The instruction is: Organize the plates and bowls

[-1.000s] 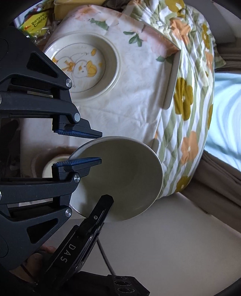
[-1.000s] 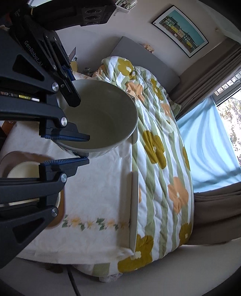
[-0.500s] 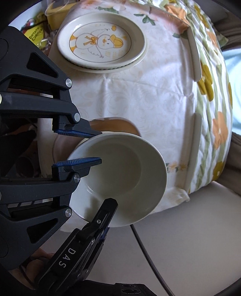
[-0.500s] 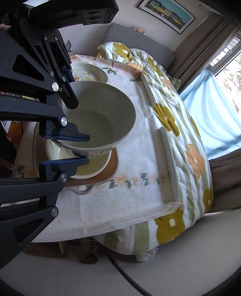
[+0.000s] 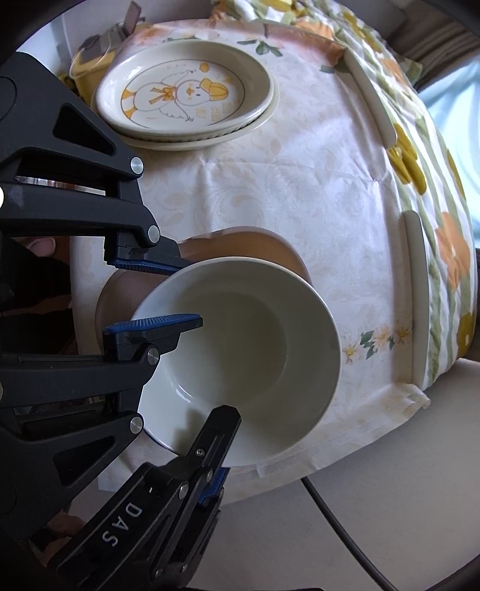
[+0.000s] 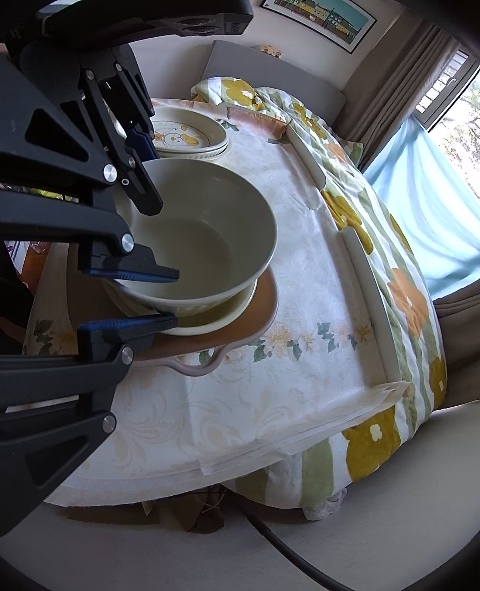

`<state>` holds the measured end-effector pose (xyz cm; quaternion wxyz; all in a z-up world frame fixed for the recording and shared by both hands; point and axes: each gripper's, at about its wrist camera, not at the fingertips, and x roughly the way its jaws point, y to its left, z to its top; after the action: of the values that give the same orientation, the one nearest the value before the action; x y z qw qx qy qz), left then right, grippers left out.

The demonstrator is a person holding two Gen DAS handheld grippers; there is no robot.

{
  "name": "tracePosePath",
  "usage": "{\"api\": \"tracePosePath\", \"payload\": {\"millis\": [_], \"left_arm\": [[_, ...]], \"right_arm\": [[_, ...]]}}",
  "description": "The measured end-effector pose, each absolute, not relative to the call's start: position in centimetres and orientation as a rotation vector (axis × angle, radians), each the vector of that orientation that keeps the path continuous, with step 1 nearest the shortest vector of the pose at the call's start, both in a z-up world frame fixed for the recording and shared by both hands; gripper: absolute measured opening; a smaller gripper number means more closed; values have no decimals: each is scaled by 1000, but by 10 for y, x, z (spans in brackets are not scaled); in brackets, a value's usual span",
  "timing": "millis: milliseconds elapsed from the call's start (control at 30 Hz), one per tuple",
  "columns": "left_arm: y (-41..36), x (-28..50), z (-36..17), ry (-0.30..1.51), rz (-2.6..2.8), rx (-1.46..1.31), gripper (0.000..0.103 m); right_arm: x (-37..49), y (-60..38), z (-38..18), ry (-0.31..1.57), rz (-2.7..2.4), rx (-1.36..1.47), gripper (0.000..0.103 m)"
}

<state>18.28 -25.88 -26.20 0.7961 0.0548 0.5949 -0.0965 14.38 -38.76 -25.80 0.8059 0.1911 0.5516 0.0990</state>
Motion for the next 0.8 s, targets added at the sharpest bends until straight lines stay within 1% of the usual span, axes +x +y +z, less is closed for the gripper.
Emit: {"api": "tracePosePath", "payload": {"millis": [433,800], "left_arm": [[-268,187,-264,1273,-175,191,18],[-275,188,-267,1274,-143,257,19]], "right_arm": [[146,-380,-256,1183,203,274,16],[147,-382,-257,1193,208,282,16]]}}
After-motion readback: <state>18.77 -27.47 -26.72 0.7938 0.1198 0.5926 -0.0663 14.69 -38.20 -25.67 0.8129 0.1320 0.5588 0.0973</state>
